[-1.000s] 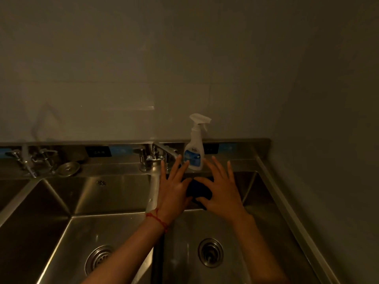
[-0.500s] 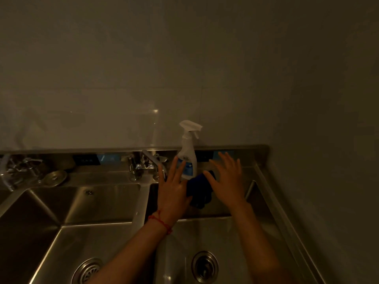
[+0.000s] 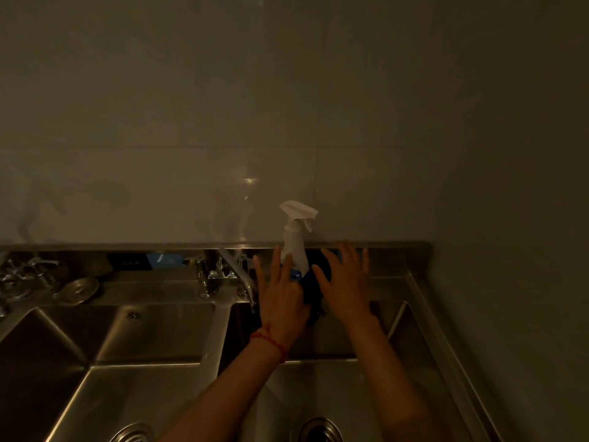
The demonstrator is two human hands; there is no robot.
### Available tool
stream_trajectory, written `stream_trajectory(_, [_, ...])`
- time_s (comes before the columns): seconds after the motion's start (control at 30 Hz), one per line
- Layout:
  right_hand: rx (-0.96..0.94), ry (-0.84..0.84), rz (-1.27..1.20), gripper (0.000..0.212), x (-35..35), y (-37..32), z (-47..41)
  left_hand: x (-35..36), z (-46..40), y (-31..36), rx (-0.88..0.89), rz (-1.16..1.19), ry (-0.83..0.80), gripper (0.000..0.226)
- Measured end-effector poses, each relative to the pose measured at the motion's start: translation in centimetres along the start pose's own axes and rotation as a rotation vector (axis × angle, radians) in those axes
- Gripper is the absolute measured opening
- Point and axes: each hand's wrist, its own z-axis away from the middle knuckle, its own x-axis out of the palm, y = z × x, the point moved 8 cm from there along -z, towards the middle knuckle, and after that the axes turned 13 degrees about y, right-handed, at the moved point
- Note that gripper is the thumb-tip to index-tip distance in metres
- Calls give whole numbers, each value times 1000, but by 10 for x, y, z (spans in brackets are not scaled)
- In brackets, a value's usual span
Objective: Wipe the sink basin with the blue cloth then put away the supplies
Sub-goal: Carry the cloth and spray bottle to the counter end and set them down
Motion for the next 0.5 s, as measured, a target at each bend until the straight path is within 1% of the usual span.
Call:
stream_trajectory(0.2, [22,-65,8,43,20,0,-6,11,-10,-5,-21,1,-30,47])
stream_trajectory(0.33, [22,-72,9,44,31,-4,-13,16,-12,-10,-42,-14,-36,43])
stream_trajectory(0.5, [44,-94,-5,43,47,-2,-19,23,-19,-14,-74,-7,-50,46])
